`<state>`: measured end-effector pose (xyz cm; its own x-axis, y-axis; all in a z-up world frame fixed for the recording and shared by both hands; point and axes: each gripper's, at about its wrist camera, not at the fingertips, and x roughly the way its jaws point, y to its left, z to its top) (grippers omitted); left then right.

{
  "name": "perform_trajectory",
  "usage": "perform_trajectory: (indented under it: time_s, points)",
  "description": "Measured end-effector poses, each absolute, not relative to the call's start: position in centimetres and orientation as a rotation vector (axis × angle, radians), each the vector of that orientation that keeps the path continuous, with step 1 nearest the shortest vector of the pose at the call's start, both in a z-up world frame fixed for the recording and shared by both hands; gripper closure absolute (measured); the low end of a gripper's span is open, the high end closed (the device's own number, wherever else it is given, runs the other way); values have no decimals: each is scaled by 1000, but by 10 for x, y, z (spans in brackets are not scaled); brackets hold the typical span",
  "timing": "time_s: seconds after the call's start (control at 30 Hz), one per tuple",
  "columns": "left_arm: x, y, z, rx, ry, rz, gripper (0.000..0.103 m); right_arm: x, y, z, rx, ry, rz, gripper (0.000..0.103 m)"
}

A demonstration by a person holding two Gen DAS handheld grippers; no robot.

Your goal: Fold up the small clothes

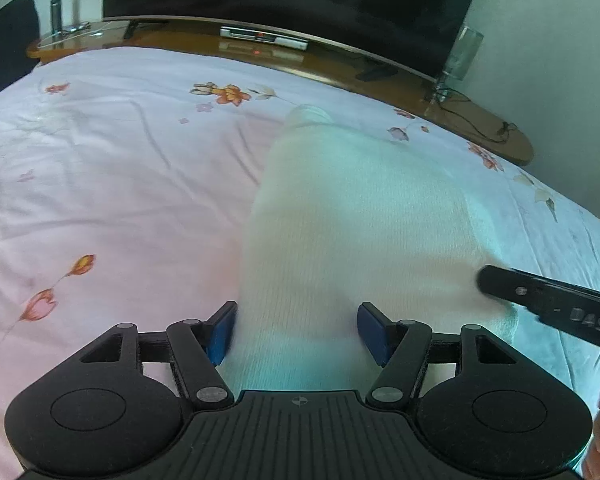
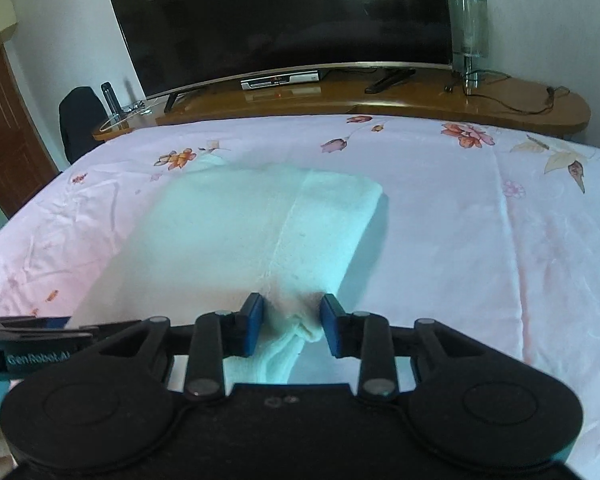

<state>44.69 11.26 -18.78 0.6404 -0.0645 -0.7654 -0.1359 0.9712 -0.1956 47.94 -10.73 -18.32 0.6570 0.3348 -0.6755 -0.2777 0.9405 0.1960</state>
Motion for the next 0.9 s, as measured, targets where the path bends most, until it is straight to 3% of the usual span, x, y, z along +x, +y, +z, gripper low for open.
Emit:
perform_trajectory:
  time_s: [0.1, 0.2, 0.27, 0.33, 0.53, 0.9]
  points:
    - [435, 114, -179, -258, 875, 68, 38, 467, -120, -174, 132, 770, 356, 64]
    - [421, 114, -168, -251, 864, 82, 37, 447, -130, -166, 172, 764, 341, 49]
    - [410, 110, -158, -221, 852, 87, 31, 430, -134, -162, 181, 770, 339, 37]
    - [394, 109, -145, -200, 822, 75, 17, 411, -136, -158, 188, 791, 334, 34]
    - [329, 106, -102, -115, 756, 36, 0, 336, -137, -142, 250, 841, 289, 24]
    - [199, 121, -30, -47, 647, -4, 0, 192, -110, -66, 202, 701, 252, 3]
